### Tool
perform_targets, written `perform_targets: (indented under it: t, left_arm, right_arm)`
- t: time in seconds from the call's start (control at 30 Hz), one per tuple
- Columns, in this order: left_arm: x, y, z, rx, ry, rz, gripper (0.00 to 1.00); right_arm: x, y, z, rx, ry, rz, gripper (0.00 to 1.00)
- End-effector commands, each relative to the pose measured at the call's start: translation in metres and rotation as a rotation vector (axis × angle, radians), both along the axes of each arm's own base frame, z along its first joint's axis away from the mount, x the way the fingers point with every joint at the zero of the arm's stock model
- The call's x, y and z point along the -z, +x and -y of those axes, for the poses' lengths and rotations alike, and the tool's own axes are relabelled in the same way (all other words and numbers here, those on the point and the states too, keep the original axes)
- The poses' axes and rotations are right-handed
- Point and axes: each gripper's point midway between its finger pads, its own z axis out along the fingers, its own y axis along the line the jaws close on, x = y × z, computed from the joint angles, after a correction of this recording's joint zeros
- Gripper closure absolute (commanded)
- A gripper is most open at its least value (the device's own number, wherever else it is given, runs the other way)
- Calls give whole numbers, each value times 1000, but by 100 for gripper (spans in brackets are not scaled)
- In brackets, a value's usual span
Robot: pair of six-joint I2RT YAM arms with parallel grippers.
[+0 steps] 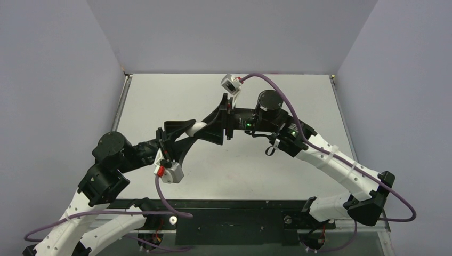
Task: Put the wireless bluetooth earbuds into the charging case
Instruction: Place the charging case at the center of the board.
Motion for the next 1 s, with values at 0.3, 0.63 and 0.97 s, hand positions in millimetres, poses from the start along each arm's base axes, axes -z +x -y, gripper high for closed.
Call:
perform_targets:
  t: [0.3,0.63,0.97]
  left_arm:
    - [-18,-14,-2,46,-24,17,100]
    - [1,13,-13,-117,-79,-120,63]
    - [35,21,-20,-193,-113,-280,62]
  right_arm:
    - [-38,-3,1,-13,110,40,100]
    - [20,65,58,263,53,-122,100]
    - [66,101,109,376,86,-241,100]
